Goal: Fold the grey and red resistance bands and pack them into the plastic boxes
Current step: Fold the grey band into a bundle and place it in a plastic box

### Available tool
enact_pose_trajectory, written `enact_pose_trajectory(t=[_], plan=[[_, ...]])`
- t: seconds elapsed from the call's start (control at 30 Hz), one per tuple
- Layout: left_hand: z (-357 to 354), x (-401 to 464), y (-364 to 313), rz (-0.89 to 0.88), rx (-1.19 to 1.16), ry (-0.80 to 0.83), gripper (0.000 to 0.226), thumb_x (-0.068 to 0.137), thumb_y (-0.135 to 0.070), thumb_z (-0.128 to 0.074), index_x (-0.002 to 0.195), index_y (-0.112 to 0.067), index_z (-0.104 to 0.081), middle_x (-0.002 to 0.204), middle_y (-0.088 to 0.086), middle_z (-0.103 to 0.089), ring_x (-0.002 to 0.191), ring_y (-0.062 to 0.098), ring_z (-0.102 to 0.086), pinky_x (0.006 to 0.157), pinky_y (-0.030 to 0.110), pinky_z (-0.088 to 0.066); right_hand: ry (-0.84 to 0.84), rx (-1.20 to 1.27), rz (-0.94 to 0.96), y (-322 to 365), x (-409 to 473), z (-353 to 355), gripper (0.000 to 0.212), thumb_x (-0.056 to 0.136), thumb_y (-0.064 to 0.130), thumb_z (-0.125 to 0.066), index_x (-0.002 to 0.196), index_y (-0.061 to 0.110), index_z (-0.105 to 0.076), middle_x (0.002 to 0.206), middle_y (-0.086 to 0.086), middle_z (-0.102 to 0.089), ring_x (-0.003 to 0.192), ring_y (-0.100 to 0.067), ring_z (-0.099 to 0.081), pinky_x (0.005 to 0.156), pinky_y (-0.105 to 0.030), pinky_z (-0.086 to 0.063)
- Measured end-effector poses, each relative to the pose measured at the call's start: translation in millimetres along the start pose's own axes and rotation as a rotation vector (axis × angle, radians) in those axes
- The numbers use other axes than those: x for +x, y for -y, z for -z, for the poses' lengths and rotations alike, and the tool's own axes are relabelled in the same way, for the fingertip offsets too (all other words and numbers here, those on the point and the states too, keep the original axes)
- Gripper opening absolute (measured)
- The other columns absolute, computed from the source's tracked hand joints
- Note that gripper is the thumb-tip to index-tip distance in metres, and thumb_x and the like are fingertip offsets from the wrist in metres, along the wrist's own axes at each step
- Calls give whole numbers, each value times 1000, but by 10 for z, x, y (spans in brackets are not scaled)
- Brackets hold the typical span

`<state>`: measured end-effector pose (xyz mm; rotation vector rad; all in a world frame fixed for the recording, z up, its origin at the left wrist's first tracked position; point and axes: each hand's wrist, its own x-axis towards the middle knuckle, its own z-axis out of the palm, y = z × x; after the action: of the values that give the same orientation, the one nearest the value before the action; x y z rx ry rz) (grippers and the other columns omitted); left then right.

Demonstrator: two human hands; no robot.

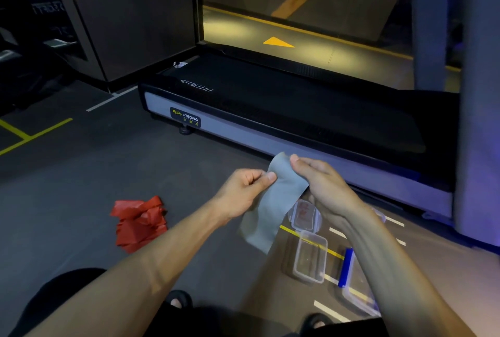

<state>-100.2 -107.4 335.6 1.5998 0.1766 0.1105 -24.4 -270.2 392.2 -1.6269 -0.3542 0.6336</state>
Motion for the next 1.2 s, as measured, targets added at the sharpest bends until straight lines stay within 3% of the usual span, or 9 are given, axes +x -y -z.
enact_pose_trajectory(t=[0.17, 0.23, 0.37, 0.5, 0.57, 0.7, 0.83, 1.07, 1.2], plan=[[-38, -12, -24, -21, 29, -21, 30, 105, -26, -55, 88, -5, -69, 73, -5, -67, 64, 4, -56, 59, 18, -44, -59, -25, 43, -16, -17, -14, 50, 104, 44, -54, 105, -4, -67, 88, -23, -67, 83, -32, -60, 77, -45, -45], [-49, -23, -38, -34, 23, -26, 35, 104, -28, -54, 85, -1, -67, 73, -1, -65, 64, 8, -55, 58, 20, -43, -68, -54, 50, -22, -14, -13, 46, 106, 44, -47, 110, 5, -71, 91, -20, -72, 83, -28, -65, 76, -40, -50], [-42, -18, -58, -73, 1, -66, 52, 103, -35, -55, 87, 14, -57, 76, 11, -58, 69, 19, -49, 59, 32, -38, -24, -135, 46, -19, -29, -23, 58, 107, 50, -40, 103, -1, -67, 79, -20, -68, 72, -24, -62, 66, -34, -48], [-41, -33, -74, -76, 18, -53, 55, 99, -40, -57, 85, 13, -56, 75, 12, -57, 69, 20, -48, 57, 32, -36, 96, -182, 8, -18, -46, 4, 38, 102, 41, -57, 108, 6, -67, 81, -3, -67, 69, -11, -62, 60, -24, -48], [-31, -35, -78, -62, -9, -14, 59, 94, -47, -58, 87, 11, -58, 77, 10, -58, 71, 20, -48, 58, 31, -37, 77, -195, 12, -7, -28, 17, 29, 98, 34, -66, 113, 9, -67, 90, -4, -72, 79, -14, -68, 68, -27, -53], [4, -55, -71, -38, -20, 58, 68, 94, -52, -65, 94, 15, -51, 84, 10, -51, 76, 23, -43, 65, 36, -34, -27, -160, 6, 8, 15, 77, 26, 99, 34, -65, 106, 9, -71, 98, -14, -77, 88, -23, -71, 81, -41, -56], [15, -48, -41, -4, -30, 59, 47, 101, -37, -60, 91, 9, -59, 85, 13, -57, 79, 23, -48, 65, 35, -38, -62, -83, 32, 23, 22, 118, 27, 101, 33, -62, 107, 8, -72, 87, -5, -75, 82, -17, -70, 76, -34, -54], [-23, -35, -95, 4, -56, 43, 52, 96, -41, -58, 91, 10, -64, 82, 11, -63, 76, 21, -52, 63, 31, -41, -48, -15, 32, 17, 3, 64, 32, 105, 36, -55, 99, 9, -70, 76, -2, -72, 72, -14, -68, 68, -29, -52], [-29, -33, -70, -23, 2, 13, 47, 98, -39, -59, 81, 4, -65, 75, 5, -60, 69, 15, -50, 60, 28, -38, -25, -25, 19, 37, -23, 65, 39, 102, 44, -57, 98, 9, -72, 89, -14, -72, 85, -24, -64, 81, -40, -47]])
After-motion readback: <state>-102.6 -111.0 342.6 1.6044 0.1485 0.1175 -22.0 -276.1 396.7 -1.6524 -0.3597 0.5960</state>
